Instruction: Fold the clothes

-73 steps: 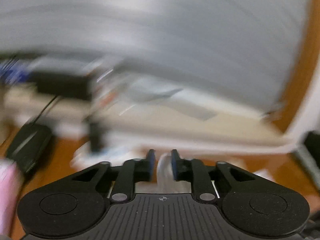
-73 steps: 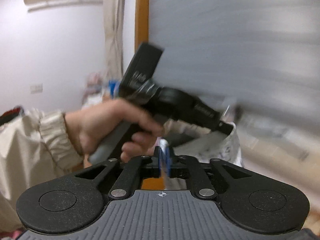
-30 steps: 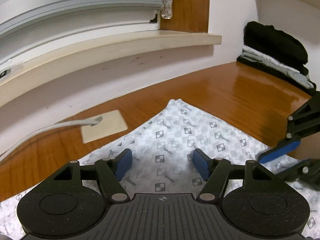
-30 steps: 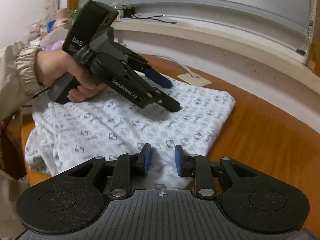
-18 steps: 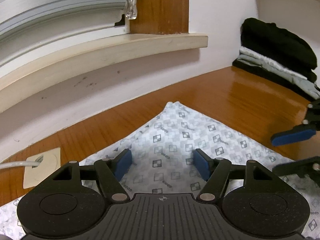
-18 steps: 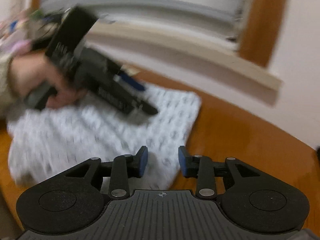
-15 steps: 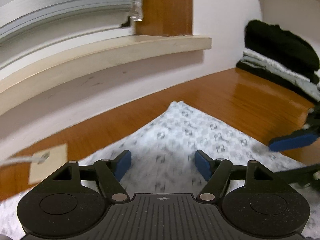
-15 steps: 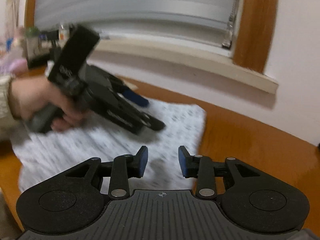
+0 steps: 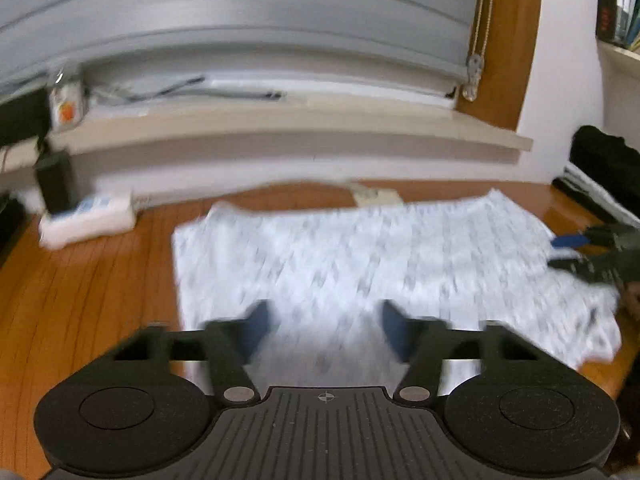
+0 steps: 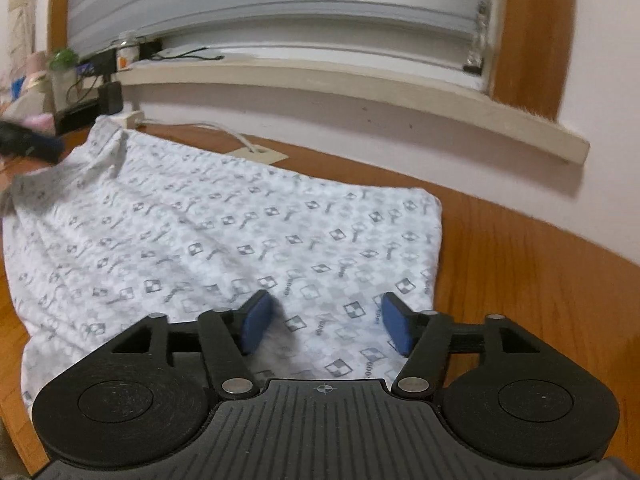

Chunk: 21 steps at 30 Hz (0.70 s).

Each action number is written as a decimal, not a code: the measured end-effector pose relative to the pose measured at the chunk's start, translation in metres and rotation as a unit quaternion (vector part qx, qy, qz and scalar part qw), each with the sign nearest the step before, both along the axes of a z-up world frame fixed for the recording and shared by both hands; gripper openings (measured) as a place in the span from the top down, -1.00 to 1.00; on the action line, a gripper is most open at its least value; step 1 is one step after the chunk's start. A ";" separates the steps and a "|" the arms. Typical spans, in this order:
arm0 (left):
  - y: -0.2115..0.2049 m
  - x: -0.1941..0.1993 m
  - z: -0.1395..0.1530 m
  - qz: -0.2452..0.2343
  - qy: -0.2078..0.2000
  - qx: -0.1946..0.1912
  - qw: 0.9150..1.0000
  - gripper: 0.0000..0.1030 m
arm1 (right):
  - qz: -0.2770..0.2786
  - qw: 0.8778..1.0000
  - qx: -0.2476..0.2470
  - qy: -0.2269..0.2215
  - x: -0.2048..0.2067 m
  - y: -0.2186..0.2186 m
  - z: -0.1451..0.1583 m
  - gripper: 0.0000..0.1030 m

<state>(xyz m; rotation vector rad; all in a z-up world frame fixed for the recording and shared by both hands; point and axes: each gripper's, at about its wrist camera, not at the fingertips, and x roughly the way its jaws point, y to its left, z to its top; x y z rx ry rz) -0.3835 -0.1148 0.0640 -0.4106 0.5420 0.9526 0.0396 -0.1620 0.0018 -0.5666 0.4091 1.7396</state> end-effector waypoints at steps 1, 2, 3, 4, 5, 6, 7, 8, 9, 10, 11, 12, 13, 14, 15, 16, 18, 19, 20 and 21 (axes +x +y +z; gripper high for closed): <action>-0.005 -0.007 -0.001 0.003 0.001 -0.004 1.000 0.22 | -0.002 1.000 -0.006 0.013 0.004 0.002 0.000 -0.28; -0.009 -0.014 -0.003 0.007 0.002 -0.007 1.000 0.21 | -0.003 1.000 -0.008 0.021 0.006 0.003 -0.001 -0.29; -0.011 -0.015 -0.004 0.012 0.006 -0.005 1.000 0.21 | -0.003 1.000 -0.008 0.022 0.006 0.002 -0.001 -0.29; -0.013 -0.016 -0.006 0.018 0.009 -0.003 1.000 0.21 | -0.003 1.000 -0.008 0.018 0.005 0.001 -0.001 -0.30; -0.015 -0.017 -0.007 0.023 0.013 -0.001 1.000 0.21 | -0.004 1.000 -0.007 0.014 0.004 0.001 -0.001 -0.30; -0.017 -0.018 -0.009 0.029 0.016 0.001 0.999 0.21 | -0.005 1.000 -0.006 0.010 0.003 0.000 -0.001 -0.31; -0.020 -0.020 -0.010 0.034 0.020 0.003 0.999 0.20 | -0.006 1.000 -0.006 0.008 0.002 0.000 -0.001 -0.31; -0.022 -0.021 -0.011 0.039 0.023 0.005 0.999 0.16 | -0.006 1.000 -0.006 0.010 0.003 0.000 -0.001 -0.31; -0.024 -0.022 -0.013 0.044 0.027 0.007 0.999 0.15 | -0.006 1.000 -0.007 0.012 0.004 0.000 0.000 -0.31; -0.026 -0.022 -0.015 0.047 0.031 0.012 0.998 0.14 | -0.006 1.000 -0.007 0.013 0.004 0.000 0.000 -0.32; -0.027 -0.022 -0.018 0.049 0.034 0.017 0.998 0.17 | -0.007 1.000 -0.007 0.012 0.003 0.000 0.000 -0.32; -0.029 -0.023 -0.020 0.051 0.038 0.021 0.998 0.23 | -0.008 1.000 -0.007 0.010 0.003 -0.001 0.000 -0.32; -0.031 -0.023 -0.022 0.054 0.042 0.027 0.997 0.59 | -0.008 1.000 -0.006 0.010 0.003 -0.001 0.000 -0.32; -0.033 -0.023 -0.022 0.057 0.045 0.036 0.997 0.74 | -0.009 1.000 -0.006 0.009 0.003 -0.001 0.000 -0.33; -0.037 -0.027 -0.021 0.060 0.036 0.042 0.997 0.78 | -0.009 1.000 -0.006 0.010 0.003 0.000 0.000 -0.33; -0.040 -0.033 -0.018 0.064 0.019 0.039 0.997 0.79 | -0.009 1.000 -0.007 0.009 0.003 0.000 -0.001 -0.33; -0.048 -0.046 -0.012 0.071 -0.013 0.033 0.997 0.79 | -0.012 1.000 -0.007 0.008 0.003 0.000 -0.001 -0.39; -0.051 -0.050 -0.013 0.067 -0.019 0.024 0.997 0.79 | -0.014 1.000 -0.007 0.006 0.003 0.000 -0.001 -0.39; -0.054 -0.054 -0.013 0.064 -0.024 0.015 0.998 0.78 | -0.015 1.000 -0.007 0.006 0.003 0.000 -0.001 -0.39; -0.055 -0.054 -0.012 0.062 -0.019 0.014 0.998 0.77 | -0.014 1.000 -0.007 0.007 0.003 0.000 -0.001 -0.40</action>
